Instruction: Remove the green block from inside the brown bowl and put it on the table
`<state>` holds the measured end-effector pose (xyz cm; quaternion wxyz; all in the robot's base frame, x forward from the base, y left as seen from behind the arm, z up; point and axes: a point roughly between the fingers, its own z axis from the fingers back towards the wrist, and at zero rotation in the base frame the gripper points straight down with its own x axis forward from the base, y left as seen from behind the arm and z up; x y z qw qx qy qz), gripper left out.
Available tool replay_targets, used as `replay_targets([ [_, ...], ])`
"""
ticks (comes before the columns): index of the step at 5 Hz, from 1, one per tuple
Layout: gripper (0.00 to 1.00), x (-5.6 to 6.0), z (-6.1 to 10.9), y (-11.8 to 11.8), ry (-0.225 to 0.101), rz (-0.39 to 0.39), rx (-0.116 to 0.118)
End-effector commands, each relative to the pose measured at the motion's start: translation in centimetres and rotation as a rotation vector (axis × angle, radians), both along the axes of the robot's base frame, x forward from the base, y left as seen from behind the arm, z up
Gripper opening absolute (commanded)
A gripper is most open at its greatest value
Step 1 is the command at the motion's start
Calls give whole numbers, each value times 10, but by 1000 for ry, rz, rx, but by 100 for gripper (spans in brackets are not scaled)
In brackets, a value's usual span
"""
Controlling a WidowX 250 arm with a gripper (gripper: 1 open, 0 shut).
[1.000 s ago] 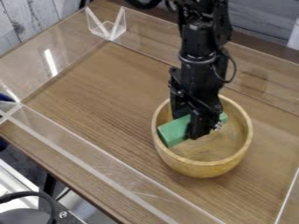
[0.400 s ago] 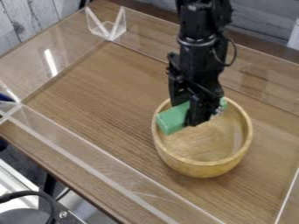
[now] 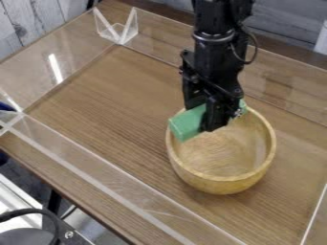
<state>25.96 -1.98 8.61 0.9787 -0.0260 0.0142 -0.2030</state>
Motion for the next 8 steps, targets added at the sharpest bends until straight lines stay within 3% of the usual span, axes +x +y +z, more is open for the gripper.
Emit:
replay_targets([
  [1, 0, 12, 25, 2, -96, 8, -3],
  [8, 0, 23, 16, 2, -102, 17, -2],
])
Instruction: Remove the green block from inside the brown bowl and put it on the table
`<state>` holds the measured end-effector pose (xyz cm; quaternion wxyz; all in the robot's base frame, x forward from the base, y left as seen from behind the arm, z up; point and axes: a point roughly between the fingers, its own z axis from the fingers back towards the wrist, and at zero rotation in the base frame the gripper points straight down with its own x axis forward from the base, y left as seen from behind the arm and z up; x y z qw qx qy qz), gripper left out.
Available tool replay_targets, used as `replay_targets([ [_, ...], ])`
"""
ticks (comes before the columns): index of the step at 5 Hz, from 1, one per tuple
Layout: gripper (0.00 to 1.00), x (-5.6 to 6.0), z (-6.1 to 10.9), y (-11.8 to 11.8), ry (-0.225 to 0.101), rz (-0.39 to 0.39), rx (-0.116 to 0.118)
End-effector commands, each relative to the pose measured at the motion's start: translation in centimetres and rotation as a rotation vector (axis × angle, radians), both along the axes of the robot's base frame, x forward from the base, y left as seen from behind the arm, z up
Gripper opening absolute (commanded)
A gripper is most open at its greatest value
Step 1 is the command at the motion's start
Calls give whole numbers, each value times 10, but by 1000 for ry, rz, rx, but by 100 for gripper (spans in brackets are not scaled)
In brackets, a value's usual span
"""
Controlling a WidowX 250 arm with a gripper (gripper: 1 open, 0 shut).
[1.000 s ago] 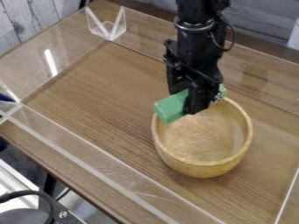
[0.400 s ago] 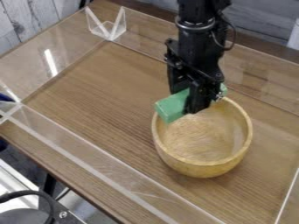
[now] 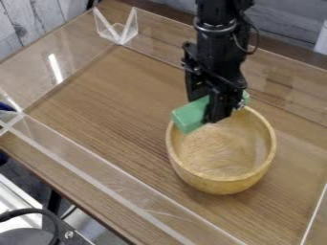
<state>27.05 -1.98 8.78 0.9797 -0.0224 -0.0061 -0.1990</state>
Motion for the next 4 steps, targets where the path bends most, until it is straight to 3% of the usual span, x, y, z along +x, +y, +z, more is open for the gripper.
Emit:
replay_targets([
  [1, 0, 14, 13, 2, -63, 10, -1],
  [2, 0, 14, 17, 17, -68, 46, 8],
  [4, 0, 18, 9, 96, -56, 227, 32],
])
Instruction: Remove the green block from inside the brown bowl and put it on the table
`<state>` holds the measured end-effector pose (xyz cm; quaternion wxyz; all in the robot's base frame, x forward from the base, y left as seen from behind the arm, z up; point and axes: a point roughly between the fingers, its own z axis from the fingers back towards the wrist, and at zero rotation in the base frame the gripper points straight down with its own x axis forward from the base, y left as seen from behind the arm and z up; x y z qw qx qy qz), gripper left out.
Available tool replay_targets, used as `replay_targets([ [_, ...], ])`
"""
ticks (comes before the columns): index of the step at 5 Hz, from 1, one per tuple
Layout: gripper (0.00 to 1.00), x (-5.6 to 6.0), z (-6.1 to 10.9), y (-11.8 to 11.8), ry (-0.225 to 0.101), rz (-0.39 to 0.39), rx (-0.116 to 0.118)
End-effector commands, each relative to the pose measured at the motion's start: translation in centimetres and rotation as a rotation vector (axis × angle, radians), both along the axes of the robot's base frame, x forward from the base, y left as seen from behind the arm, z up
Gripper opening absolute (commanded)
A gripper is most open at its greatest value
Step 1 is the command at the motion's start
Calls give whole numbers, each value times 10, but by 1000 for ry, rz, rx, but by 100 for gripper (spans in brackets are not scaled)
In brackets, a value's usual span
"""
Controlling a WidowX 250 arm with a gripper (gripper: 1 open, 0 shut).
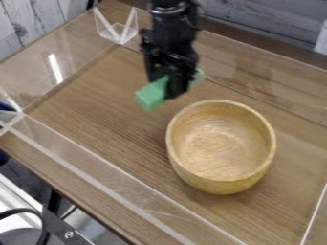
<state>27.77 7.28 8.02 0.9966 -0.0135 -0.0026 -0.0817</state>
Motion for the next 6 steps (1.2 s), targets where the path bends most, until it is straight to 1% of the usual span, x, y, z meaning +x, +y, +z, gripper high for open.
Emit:
replay_targets([
  [1, 0, 5, 4, 31, -45, 42, 29],
  [2, 0, 0, -10, 41, -26, 55, 35],
  [4, 0, 0, -29, 37, 6, 38, 33],
  [6, 0, 6, -29, 33, -3, 38, 33],
])
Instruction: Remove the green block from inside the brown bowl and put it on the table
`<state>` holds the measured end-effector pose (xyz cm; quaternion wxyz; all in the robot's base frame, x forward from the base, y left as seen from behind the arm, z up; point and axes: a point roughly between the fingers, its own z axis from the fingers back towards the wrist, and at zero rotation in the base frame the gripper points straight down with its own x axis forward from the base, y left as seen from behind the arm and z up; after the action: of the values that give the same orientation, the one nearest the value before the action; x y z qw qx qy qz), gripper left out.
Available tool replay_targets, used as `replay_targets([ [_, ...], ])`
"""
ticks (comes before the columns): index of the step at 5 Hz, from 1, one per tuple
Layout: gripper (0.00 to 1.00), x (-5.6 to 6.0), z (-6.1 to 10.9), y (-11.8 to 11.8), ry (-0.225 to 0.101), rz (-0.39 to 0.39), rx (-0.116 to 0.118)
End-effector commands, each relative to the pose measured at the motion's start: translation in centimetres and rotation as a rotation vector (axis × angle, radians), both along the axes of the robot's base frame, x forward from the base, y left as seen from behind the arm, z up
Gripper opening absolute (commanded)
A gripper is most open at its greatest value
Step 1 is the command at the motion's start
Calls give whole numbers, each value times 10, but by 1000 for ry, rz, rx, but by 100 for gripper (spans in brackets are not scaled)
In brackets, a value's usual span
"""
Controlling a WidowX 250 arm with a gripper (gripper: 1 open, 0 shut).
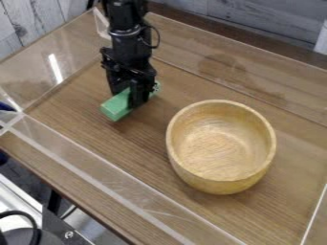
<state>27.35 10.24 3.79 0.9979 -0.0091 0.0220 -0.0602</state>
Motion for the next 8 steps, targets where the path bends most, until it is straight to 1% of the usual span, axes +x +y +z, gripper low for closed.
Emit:
replay_targets([
  [1, 0, 13, 13, 1, -53, -5, 20],
  [6, 0, 20, 15, -5, -61, 4, 5],
  [8, 0, 20, 18, -8, -62, 10, -2],
])
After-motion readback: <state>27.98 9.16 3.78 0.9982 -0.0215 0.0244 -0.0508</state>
